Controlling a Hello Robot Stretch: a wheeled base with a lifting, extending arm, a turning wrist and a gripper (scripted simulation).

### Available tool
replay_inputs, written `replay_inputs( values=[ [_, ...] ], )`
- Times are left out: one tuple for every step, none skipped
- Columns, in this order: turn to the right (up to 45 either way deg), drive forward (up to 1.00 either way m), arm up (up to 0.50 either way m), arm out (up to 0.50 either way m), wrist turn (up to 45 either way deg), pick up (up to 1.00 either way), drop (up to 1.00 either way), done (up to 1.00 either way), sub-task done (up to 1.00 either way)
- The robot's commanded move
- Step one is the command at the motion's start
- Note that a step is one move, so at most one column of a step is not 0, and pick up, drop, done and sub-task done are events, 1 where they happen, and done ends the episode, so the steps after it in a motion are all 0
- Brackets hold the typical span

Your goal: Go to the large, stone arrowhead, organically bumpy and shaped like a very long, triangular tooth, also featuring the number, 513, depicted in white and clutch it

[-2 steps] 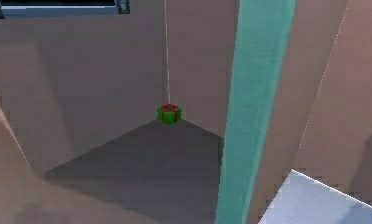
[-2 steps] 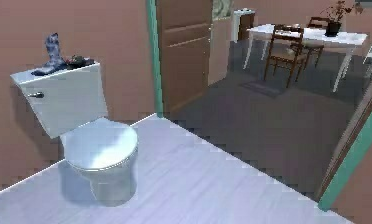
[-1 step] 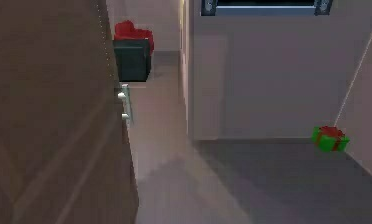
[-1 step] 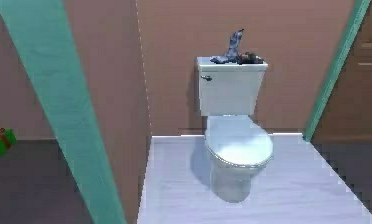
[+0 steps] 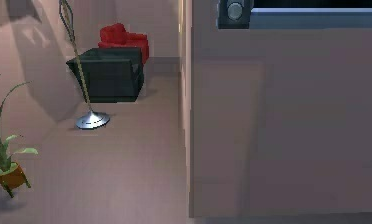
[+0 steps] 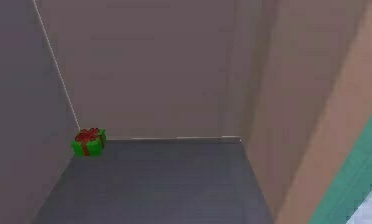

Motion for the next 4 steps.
replay_inputs(
  values=[
    [-3.0, 0.00, 0.00, 0.00, 0.0, 0.00, 0.00, 0.00, 0.00],
    [0.0, 0.30, 0.00, 0.00, 0.0, 0.00, 0.00, 0.00, 0.00],
    [-45.0, 0.00, 0.00, 0.00, 0.0, 0.00, 0.00, 0.00, 0.00],
    [-12.0, 0.00, 0.00, 0.00, 0.0, 0.00, 0.00, 0.00, 0.00]
  ],
)
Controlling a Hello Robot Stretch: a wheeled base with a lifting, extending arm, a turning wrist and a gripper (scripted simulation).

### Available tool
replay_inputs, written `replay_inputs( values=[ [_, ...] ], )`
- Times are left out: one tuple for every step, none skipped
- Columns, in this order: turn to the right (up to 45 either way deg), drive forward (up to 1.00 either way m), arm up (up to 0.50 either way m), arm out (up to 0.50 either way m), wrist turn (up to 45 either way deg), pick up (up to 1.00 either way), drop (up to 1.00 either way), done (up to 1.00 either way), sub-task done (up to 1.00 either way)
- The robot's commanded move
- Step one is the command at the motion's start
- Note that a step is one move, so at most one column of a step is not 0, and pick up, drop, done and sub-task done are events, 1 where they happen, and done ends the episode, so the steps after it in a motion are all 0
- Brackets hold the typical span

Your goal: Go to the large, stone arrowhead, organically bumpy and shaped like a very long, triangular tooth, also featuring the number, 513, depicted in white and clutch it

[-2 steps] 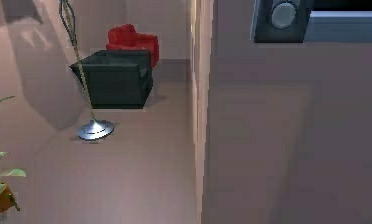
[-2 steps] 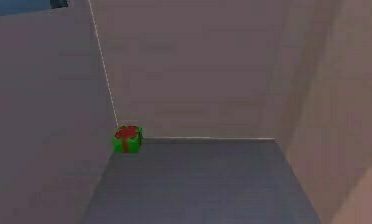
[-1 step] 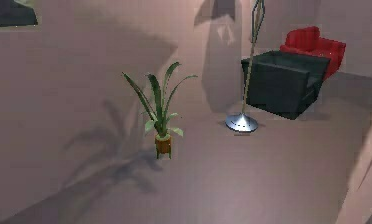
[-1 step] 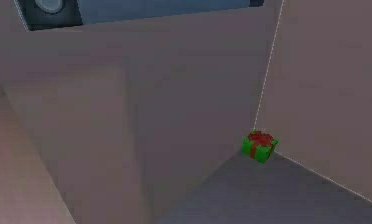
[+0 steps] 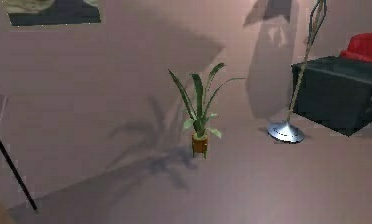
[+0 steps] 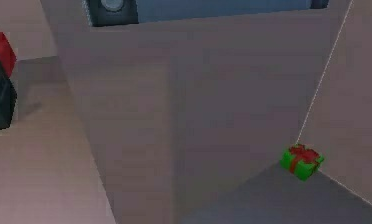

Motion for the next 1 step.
replay_inputs(
  values=[
    [0.0, 0.35, 0.00, 0.00, 0.0, 0.00, 0.00, 0.00, 0.00]
  ],
)
